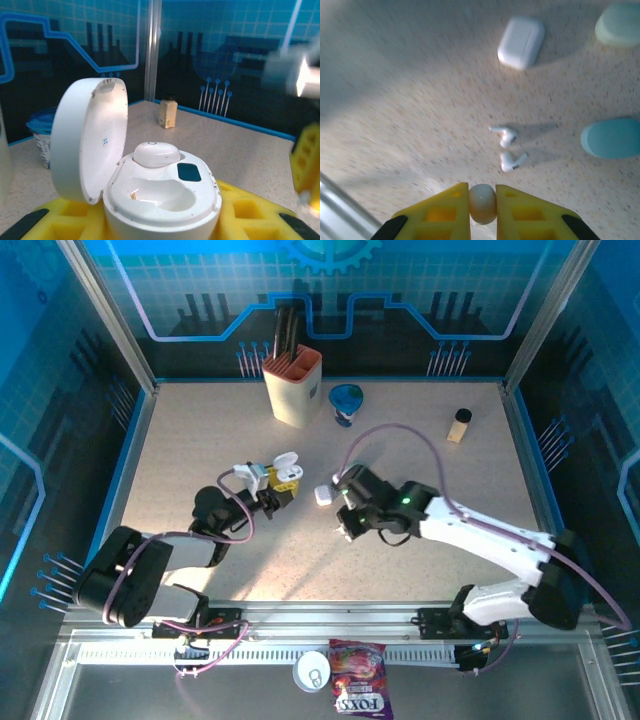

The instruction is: Insert wireless bluetooth earbuds into charging case

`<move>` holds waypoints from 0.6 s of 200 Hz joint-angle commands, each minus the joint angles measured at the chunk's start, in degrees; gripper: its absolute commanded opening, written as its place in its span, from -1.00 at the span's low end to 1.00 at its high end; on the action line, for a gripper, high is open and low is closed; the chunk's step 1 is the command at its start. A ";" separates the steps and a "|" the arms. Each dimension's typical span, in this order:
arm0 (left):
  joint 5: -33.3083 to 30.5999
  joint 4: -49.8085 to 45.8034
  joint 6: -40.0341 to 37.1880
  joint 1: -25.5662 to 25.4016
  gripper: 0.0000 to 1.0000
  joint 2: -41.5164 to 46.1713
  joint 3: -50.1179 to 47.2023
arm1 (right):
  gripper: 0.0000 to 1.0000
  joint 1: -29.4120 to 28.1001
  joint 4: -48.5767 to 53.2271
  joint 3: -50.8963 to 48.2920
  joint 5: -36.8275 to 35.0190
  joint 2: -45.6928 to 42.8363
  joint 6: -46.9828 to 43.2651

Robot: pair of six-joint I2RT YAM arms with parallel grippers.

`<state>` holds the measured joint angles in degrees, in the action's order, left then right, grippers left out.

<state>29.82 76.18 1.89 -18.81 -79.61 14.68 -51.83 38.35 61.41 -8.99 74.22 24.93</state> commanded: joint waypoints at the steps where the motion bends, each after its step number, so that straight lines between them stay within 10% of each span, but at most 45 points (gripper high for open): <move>1: -0.37 4.08 -4.32 -3.27 -0.62 -2.04 0.93 | -0.65 5.48 -9.64 -2.22 15.68 -5.35 3.67; 46: -0.89 4.11 -6.57 -9.05 -0.62 -4.89 4.35 | -0.64 12.04 -22.83 -1.89 31.83 -7.14 9.79; 120: -1.00 4.07 -6.70 -11.49 -0.62 -7.50 8.21 | -0.64 12.22 -24.46 2.95 33.94 -1.82 11.21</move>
<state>29.26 77.91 -3.42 -29.78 -86.50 21.21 -40.14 16.88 62.35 22.17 71.40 34.44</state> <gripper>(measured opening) 0.371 0.181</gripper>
